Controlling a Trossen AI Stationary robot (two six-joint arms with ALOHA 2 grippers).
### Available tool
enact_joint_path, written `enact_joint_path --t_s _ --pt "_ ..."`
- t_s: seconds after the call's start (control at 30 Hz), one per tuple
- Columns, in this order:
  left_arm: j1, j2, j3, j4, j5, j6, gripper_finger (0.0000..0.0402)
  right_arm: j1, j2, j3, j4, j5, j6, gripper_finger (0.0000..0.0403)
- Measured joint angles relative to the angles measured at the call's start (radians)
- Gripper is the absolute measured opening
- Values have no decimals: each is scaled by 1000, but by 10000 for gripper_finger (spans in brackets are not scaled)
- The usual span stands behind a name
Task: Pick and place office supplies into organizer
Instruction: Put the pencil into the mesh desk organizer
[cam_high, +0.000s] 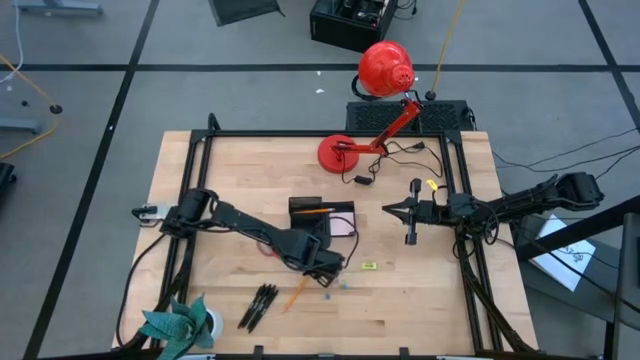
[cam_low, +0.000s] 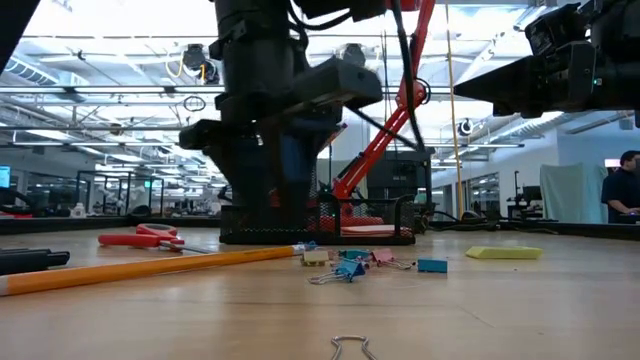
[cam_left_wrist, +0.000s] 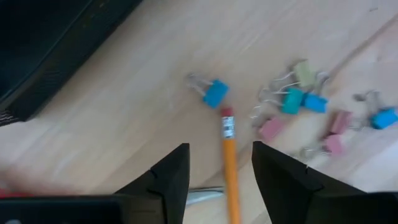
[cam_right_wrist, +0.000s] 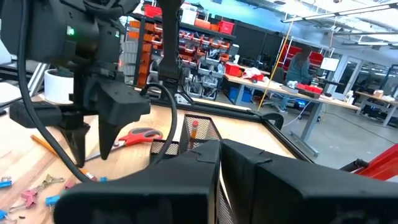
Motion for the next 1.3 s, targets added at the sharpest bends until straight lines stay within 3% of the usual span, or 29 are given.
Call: enact_joint_path --t_s 0.67,0.8,1.1,1.3 --pt "-4 96 6 34 36 102 178 0 0 0 -2 0 2 9" --pt "-6 97 4 30 20 139 144 0 0 0 -1 0 1 9" --pt "-10 97 1 23 6 198 14 0 0 0 -1 0 0 9" --pt "-12 97 1 41 -5 205 23 0 0 0 -1 0 2 9"
